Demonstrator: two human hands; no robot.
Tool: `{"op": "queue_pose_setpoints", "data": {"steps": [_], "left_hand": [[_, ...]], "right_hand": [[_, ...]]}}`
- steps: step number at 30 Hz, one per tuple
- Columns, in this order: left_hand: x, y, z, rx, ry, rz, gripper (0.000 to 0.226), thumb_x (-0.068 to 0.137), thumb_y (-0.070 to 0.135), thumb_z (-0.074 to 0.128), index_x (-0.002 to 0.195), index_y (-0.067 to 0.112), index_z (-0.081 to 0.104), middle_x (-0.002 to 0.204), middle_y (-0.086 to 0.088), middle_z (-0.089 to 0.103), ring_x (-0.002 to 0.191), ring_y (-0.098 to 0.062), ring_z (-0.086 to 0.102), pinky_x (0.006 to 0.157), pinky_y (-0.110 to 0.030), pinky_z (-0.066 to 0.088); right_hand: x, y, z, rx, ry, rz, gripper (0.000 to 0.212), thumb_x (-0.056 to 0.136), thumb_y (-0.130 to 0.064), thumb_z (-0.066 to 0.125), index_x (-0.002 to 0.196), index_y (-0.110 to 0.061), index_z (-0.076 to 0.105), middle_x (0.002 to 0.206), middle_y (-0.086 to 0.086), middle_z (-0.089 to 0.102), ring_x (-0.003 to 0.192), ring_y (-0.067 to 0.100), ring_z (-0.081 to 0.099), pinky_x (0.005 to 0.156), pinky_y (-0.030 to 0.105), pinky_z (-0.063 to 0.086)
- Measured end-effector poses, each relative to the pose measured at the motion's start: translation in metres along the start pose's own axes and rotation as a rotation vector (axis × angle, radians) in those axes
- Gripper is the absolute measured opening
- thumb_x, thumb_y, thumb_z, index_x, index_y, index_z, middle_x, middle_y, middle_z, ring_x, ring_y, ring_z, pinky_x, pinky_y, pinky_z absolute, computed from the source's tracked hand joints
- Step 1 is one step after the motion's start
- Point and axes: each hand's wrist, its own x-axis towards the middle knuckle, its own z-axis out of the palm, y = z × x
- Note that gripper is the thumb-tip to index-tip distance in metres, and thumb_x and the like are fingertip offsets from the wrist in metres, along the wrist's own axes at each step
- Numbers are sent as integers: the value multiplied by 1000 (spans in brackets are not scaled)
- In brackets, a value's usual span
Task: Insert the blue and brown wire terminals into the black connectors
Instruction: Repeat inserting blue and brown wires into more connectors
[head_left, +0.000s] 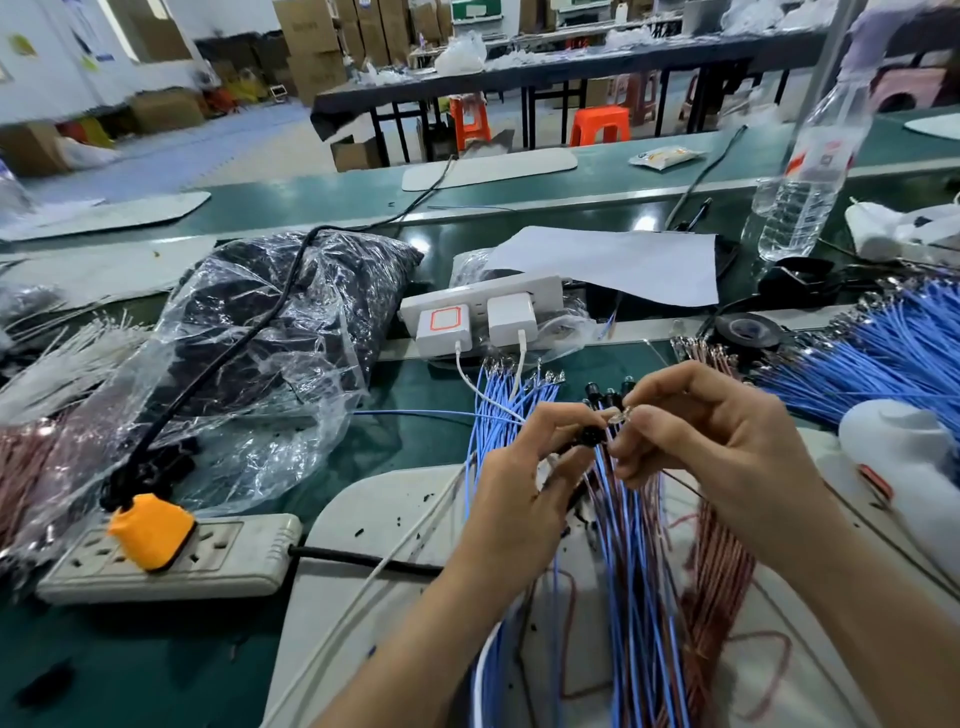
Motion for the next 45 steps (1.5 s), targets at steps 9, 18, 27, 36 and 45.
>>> {"op": "queue_pose_setpoints", "data": {"steps": [9, 18, 27, 36, 45], "left_hand": [[1, 1, 0, 96, 6, 24, 34, 87, -4, 59, 100, 28, 59, 93, 19, 66, 94, -1, 63, 85, -12, 44], [3, 0, -1, 152, 12, 39, 28, 86, 0, 63, 101, 24, 64, 91, 17, 65, 88, 3, 61, 81, -10, 44], [1, 1, -2, 67, -43, -14, 28, 83, 9, 63, 94, 35, 64, 78, 25, 67, 73, 4, 62, 73, -13, 49], [1, -2, -1, -8, -138, -66, 23, 83, 2, 68, 93, 23, 68, 62, 18, 65, 59, 5, 59, 78, -1, 40], [-1, 3, -2, -152, -192, -125, 24, 83, -3, 66, 80, 21, 66, 60, 7, 62, 48, 2, 55, 75, -2, 43]], "right_hand": [[-1, 7, -1, -236, -2, -66, 13, 81, 5, 66, 82, -8, 64, 69, 8, 71, 54, 15, 66, 56, 20, 54], [-1, 6, -1, -608, -14, -192, 21, 78, -1, 71, 81, -21, 67, 70, -6, 69, 59, 11, 66, 62, 28, 55], [3, 1, -13, -207, -119, 149, 11, 73, -6, 68, 79, 2, 65, 68, 17, 71, 58, 25, 69, 54, 26, 56], [7, -3, -23, -192, -234, 307, 14, 68, -6, 67, 73, 6, 62, 66, 25, 68, 55, 31, 68, 54, 30, 58], [6, -5, -21, -177, -231, 317, 14, 68, -4, 66, 72, 9, 61, 63, 27, 66, 52, 28, 66, 50, 29, 57]]}}
